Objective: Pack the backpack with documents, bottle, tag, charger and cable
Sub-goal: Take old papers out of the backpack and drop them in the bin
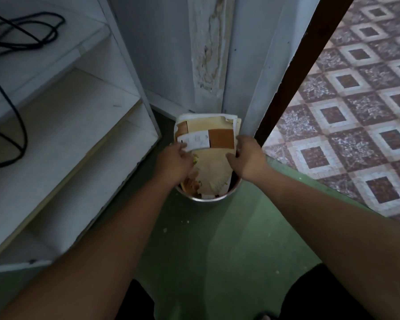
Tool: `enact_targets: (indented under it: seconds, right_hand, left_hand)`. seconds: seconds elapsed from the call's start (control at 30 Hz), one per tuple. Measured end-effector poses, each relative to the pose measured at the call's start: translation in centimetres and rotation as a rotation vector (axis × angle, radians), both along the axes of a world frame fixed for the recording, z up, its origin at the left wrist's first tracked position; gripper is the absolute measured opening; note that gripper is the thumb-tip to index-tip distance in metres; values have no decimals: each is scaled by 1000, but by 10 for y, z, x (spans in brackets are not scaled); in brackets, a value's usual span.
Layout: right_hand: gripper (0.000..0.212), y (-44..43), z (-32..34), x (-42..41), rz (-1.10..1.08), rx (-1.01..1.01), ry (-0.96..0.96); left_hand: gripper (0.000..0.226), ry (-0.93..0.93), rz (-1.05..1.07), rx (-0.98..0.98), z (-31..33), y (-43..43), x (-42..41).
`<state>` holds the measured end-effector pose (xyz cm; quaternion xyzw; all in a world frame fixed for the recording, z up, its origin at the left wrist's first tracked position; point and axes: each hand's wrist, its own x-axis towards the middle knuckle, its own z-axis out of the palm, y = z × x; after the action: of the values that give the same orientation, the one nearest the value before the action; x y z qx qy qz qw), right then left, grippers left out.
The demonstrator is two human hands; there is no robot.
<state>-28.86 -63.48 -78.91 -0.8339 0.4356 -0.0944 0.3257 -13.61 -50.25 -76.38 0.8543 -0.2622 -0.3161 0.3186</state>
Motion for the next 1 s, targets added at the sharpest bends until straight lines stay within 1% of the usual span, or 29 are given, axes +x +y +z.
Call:
enact_targets:
  seconds: [0.07, 0.17, 0.23, 0.33, 0.4, 0.47, 0.63, 0.7, 0.77, 0.87, 1.0]
  right_hand:
    - [33, 10, 26, -5, 35, -16, -10]
    - [44, 26, 83, -13, 3, 80, 36]
    - [47, 36, 127, -25, 7, 98, 32]
    - [48, 50, 204, -45, 38, 109, -3]
    - [48, 57, 259, -57, 7, 93, -53]
    - [53, 64, 313, -67, -15, 58, -108]
    - [57, 73, 426, -74, 121, -49, -130]
    - [57, 75, 470, -74, 165, -51, -153]
    - [58, 77, 502, -75, 189, -64, -165]
    - [58, 89, 534, -81, 186, -53, -196]
    - [59, 105, 559, -102, 221, -53, -196]
  left_hand:
    - [41, -20, 0, 27, 27, 6, -6]
    - [42, -13, -15, 45, 83, 20, -18]
    - [42, -15, -44, 25, 126, 29, -26]
    - [41, -7, -86, -62, 195, 42, -41]
    - [40, -33, -136, -114, 243, 53, -51]
    - [41, -50, -172, -166, 291, 61, -58]
    - [46, -109, -199, -188, 402, 73, -70]
    - [46, -150, -221, -192, 443, 76, -73]
    - [46, -192, -238, -208, 476, 80, -76]
    - [44, -230, -208, -248, 511, 91, -84]
    - [39, -205, -110, -304, 544, 111, -100]
